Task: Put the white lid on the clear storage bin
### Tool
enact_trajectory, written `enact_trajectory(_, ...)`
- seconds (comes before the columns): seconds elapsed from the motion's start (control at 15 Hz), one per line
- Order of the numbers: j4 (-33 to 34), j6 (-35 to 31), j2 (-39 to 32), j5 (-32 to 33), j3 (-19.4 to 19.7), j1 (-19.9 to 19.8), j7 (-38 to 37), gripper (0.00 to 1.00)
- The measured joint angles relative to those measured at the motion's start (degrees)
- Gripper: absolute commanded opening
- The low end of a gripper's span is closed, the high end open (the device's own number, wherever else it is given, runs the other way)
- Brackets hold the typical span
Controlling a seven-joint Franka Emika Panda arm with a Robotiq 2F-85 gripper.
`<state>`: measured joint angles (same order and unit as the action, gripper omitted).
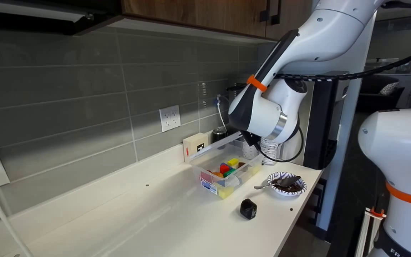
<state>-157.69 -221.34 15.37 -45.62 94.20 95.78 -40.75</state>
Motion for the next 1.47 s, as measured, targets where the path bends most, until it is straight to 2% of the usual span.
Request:
enact_trajectory(0.2, -0.04, -5.04, 4.20, 0.37, 6.03, 6.72, 1.45, 0.03)
enact_trajectory(0.27, -0.05, -6.80, 5.88, 1.00, 7.83, 8.62, 1.73, 0.37)
enact_trajectory(0.33, -0.07, -8.39, 7.67, 1.87, 9.52, 10.31, 1.86, 0.38)
enact_trajectory(0.47, -0.30, -10.23, 11.17, 3.15, 12.05, 12.51, 2.45, 0.52)
enact_trajectory(0.87, -0.34, -12.22, 18.13, 6.08, 14.43, 12.90, 4.15, 0.99)
enact_trajectory(1.2, -0.34, -12.43, 19.29, 6.37, 14.04, 12.21, 4.58, 1.00)
enact_trajectory(1.47, -0.34, -12.43, 19.16, 5.48, 12.17, 10.96, 5.16, 1.00)
